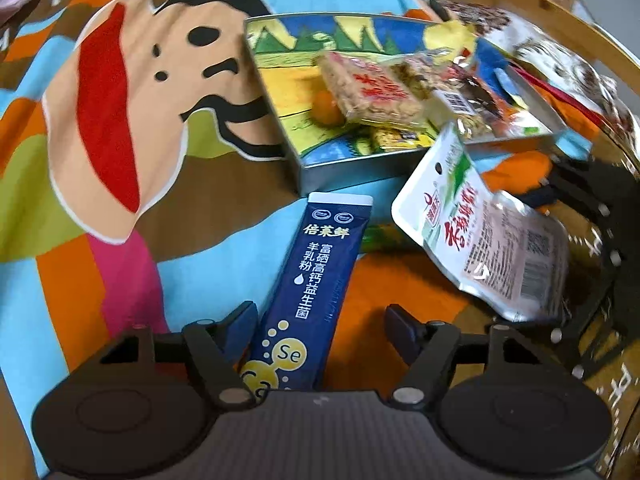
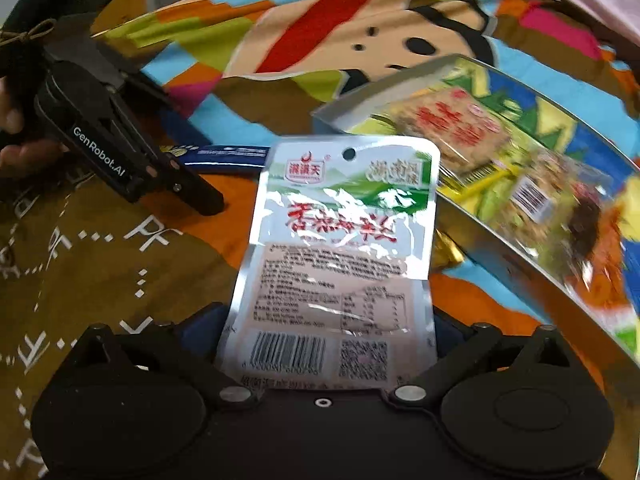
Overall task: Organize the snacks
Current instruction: 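Grasp the white spicy-strip pack with the right tool while the left tool reaches the blue milk-powder stick, then grasp the blue milk-powder stick with the left tool while the right tool lifts the white pack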
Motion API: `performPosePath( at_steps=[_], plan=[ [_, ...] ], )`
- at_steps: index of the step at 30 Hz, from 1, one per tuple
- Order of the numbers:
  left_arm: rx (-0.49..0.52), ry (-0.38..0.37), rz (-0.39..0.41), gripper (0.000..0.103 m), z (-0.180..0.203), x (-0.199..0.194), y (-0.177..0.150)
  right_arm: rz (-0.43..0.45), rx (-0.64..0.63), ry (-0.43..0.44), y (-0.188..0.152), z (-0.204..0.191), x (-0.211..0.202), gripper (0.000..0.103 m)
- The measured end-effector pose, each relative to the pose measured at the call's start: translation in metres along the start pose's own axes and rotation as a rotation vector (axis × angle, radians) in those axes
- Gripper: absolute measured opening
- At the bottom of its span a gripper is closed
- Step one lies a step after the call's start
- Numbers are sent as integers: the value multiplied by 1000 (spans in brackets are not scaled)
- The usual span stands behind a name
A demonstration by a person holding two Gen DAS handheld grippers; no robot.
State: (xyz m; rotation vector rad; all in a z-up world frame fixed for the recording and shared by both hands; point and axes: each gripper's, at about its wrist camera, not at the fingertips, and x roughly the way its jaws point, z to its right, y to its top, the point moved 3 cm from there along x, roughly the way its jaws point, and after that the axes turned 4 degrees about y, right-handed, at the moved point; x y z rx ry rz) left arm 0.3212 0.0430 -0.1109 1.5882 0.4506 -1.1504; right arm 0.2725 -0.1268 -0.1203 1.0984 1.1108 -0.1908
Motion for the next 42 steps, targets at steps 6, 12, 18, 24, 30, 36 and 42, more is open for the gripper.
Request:
performPosePath(
  at_steps=[6,12,18,24,30,36,42],
  plan=[
    [-131,3,-30,62,1,-3,-1,-10,107,-75,-11,-4,-17,98],
    [-175,-38,-59,62,17,-11,-11,-65,157,-63,-29,-15,-32,98],
    [-168,-24,-70,64,27,-18,-17,-70,177,-94,-40,-26,-36,102],
    [-205,-35,-66,78,20,-14,-14,-8,240,-135,-37,-21,-29,102],
    [-178,-3,-59,73,21,-11,-11,26,294,-180,-35,-23,-22,102],
    [-168,15,-54,58,23,-13,-15,10,286,-221,-40,-34,-23,102],
    [-237,29,-37,43,23,-19,-21,24,307,-252,-46,-41,-31,97]
  ],
)
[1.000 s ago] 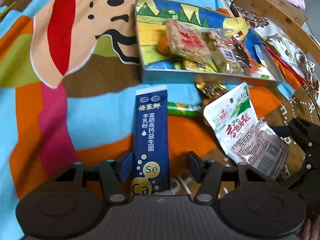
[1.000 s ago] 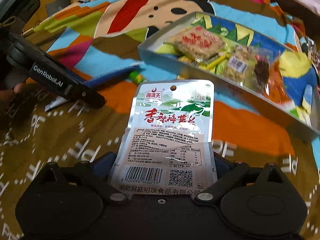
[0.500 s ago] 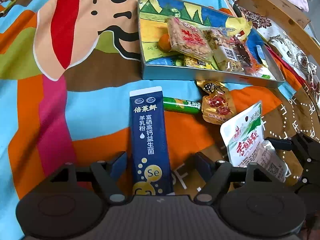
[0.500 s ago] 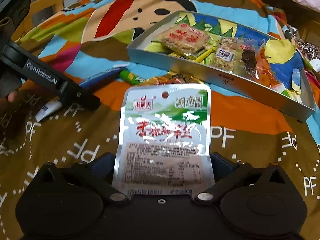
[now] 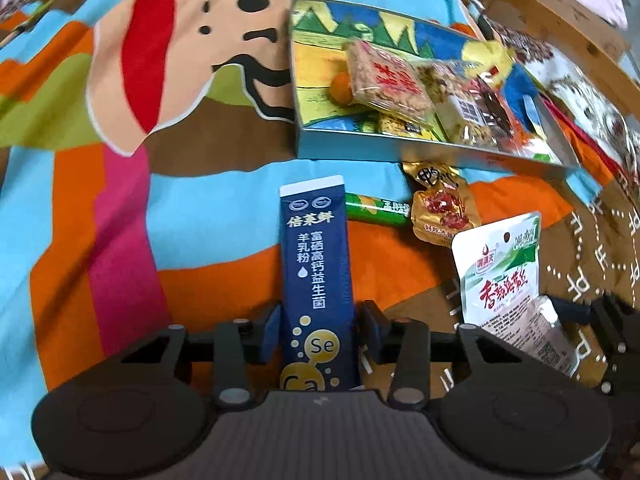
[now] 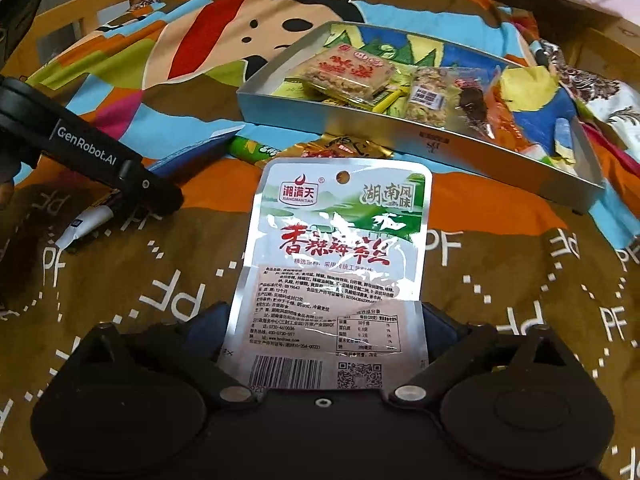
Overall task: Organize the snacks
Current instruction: 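Grasp the blue milk-powder stick with the left tool while the right tool lifts the white pack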
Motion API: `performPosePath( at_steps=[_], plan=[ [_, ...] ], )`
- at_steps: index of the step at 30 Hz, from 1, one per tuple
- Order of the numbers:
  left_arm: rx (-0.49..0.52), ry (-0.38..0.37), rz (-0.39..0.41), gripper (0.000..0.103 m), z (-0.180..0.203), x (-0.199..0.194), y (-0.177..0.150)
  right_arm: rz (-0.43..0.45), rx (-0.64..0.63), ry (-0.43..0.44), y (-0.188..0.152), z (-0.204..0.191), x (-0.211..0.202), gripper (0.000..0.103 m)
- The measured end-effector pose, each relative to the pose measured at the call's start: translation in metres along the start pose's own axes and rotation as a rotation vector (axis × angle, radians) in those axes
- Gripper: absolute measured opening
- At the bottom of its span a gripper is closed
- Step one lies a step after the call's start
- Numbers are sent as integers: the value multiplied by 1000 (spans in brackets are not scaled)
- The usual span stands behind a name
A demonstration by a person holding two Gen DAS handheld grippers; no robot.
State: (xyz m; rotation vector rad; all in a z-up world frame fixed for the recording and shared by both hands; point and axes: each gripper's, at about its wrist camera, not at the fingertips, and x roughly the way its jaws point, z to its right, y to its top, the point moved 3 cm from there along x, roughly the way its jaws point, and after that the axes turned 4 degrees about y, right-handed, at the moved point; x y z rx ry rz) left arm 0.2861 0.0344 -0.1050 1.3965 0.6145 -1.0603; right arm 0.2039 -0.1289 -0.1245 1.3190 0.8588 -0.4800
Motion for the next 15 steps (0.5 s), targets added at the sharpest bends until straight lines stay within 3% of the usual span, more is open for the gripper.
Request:
performPosePath(
  at_steps=[7,15],
  plan=[
    [-42,-12,12,39,7,-12,-12,26,6,-44,-6,-2,-13,97],
    [-93,-35,45,38,9,-28,-20,130,-103,-121,-7,-9,-30,97]
  ],
)
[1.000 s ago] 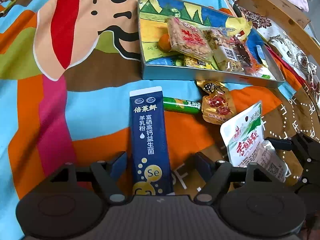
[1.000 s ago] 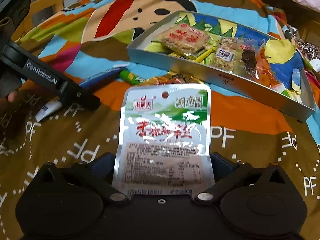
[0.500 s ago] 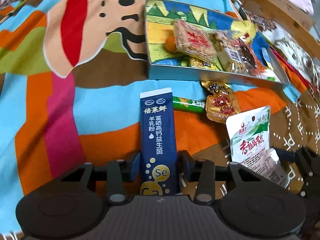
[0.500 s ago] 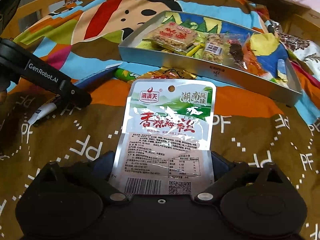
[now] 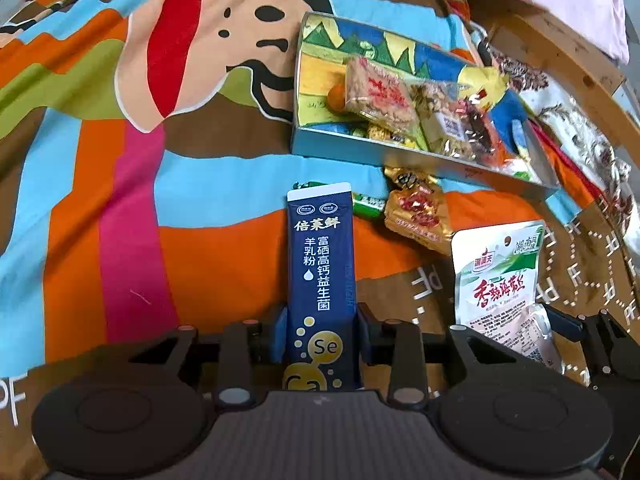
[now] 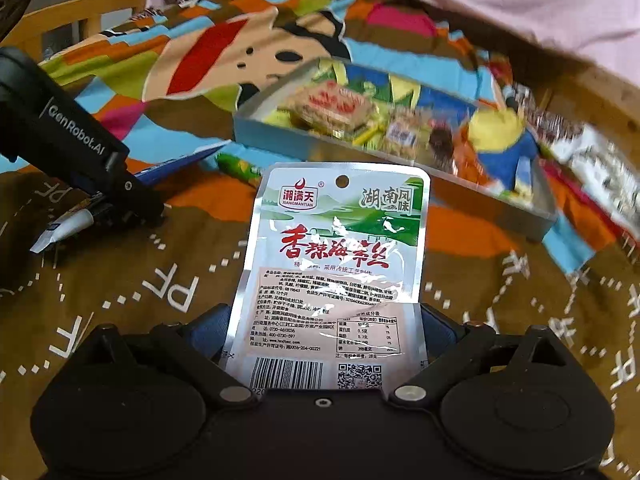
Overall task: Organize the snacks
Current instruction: 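Grasp the blue milk-powder stick with the left tool while the right tool lifts the white pack, then lower the blue stick with the left tool while the right tool lowers the white pack into the tray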
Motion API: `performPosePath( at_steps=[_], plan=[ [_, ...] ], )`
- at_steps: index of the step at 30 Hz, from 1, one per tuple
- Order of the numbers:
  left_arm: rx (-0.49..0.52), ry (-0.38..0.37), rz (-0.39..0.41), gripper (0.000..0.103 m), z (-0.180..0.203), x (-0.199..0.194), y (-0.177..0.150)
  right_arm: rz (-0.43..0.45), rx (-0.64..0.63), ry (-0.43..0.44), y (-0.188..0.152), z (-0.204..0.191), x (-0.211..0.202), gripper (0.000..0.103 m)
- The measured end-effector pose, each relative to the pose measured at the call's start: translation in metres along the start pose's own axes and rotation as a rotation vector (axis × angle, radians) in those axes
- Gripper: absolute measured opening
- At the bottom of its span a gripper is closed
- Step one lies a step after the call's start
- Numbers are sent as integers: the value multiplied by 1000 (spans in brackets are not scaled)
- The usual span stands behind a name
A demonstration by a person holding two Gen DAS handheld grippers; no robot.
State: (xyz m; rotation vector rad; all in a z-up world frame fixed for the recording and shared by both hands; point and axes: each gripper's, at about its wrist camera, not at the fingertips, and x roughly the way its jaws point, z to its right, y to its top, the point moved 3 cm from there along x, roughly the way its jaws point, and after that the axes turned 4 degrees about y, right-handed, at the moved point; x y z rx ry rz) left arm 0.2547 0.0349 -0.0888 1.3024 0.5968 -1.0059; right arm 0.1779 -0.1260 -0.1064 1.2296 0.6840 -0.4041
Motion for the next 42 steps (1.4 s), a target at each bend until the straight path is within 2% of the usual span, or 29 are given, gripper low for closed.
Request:
performPosePath(
  at_steps=[5,11,18,22,27,30,36,42],
  plan=[
    [29,-12,61,38,9,-12,0,77,-23,-19,6,1,-7,97],
    [34,-77,157,38,17,-24,9,139,20,-25,16,11,-9,97],
    [1,-146,265,38,19,-31,19,155,70,-34,26,25,-10,97],
    [16,-160,302,38,26,-27,30,177,75,-40,48,44,-14,97],
    [5,-195,370,38,39,-19,53,211,48,-61,81,84,-17,97],
    [-22,-205,405,38,45,-18,74,239,11,-113,98,112,-11,97],
    [-44,-217,464,38,67,-5,133,315,167,-138,121,177,29,97],
    [-56,-209,442,38,98,39,182,261,212,-138,122,223,80,97]
  ],
)
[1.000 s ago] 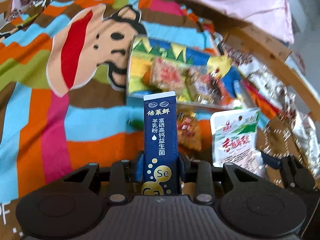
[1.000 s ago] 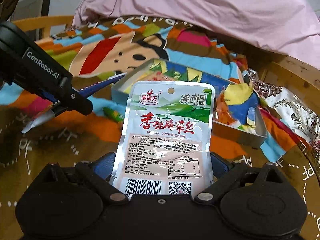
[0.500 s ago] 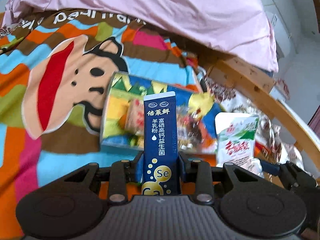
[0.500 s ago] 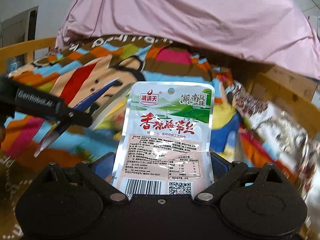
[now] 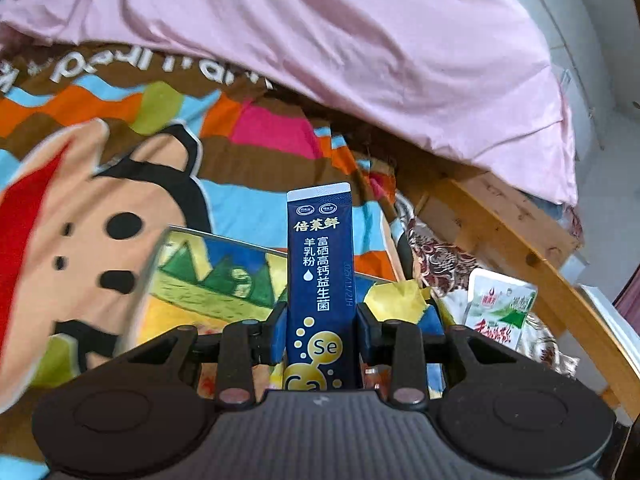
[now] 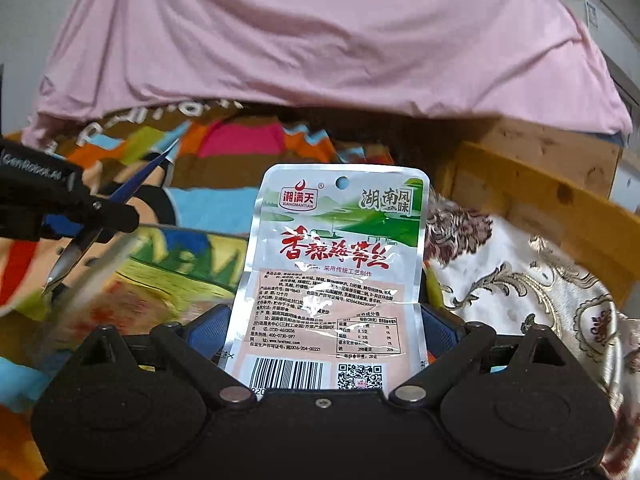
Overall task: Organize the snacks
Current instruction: 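Lower the blue stick with the left tool while the right tool lowers the white pack into the tray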
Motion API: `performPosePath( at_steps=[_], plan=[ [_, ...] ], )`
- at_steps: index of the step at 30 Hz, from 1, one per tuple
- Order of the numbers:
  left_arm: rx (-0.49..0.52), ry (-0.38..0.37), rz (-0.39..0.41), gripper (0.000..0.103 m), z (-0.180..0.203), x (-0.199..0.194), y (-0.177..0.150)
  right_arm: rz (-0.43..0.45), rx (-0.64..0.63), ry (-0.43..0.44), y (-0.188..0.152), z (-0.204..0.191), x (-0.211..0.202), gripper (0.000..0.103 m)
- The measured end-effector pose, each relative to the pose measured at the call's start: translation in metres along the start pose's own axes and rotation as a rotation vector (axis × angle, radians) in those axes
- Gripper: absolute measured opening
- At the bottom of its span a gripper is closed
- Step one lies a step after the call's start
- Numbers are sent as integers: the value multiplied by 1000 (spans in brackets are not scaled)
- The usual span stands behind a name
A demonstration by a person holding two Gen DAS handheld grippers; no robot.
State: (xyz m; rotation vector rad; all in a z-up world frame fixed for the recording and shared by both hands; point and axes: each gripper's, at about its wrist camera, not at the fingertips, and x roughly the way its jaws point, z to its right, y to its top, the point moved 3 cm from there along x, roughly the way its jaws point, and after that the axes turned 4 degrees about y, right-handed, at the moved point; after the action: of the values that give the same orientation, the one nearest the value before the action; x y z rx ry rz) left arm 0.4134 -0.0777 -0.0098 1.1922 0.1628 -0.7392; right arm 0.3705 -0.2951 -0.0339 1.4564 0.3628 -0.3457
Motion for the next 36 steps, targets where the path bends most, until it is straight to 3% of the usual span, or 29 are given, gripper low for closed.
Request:
performPosePath(
  at_steps=[4,9,15,20,28,36],
  plan=[
    [12,40,-59,38,9,44,-4,-78,33,21,-15,13,25,97],
    [9,90,-126,38,16,79,-9,-115,37,44,-32,17,37,97],
    [126,182,-203,39,33,107,-17,-121,39,60,-37,19,46,98],
    [137,230,-218,42,38,113,-21,-119,28,56,-36,17,48,99],
    [144,269,-196,82,44,100,-17,-92,42,49,-30,19,34,102],
    [105,252,-67,98,40,47,-11,18,104,43,-13,22,-18,102]
  ],
)
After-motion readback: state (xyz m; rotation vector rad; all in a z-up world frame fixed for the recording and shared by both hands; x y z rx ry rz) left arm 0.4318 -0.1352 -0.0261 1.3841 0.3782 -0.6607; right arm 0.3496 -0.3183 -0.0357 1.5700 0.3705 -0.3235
